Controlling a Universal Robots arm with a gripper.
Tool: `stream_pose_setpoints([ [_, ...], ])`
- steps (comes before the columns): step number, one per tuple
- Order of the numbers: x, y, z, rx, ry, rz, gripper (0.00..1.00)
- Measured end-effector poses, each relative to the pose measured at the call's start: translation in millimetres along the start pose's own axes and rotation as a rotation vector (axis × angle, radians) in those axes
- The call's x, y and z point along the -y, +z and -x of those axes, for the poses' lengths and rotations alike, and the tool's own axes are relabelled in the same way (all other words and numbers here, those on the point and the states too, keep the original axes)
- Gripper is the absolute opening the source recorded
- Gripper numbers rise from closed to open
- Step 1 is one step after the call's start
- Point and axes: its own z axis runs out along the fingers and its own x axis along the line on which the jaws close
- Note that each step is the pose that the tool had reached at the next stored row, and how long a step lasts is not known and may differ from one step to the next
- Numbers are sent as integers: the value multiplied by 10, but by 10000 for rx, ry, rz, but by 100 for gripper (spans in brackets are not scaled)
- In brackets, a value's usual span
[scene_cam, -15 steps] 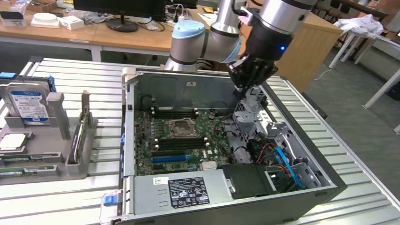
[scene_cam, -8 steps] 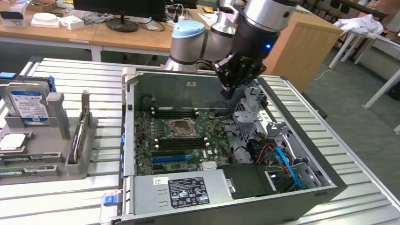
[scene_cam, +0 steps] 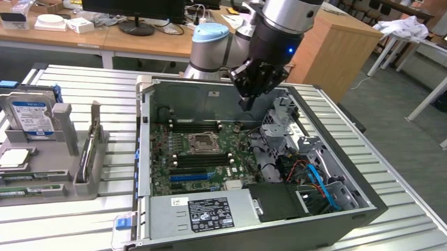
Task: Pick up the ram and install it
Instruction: 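Press down the ram until it locks into place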
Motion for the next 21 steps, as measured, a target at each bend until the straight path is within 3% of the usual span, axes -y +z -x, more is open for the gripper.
stream_pose_setpoints([
  [6, 1, 15, 0, -114, -1090, -4, 10],
  [21, 23, 224, 1, -390, -3800, -9, 10],
])
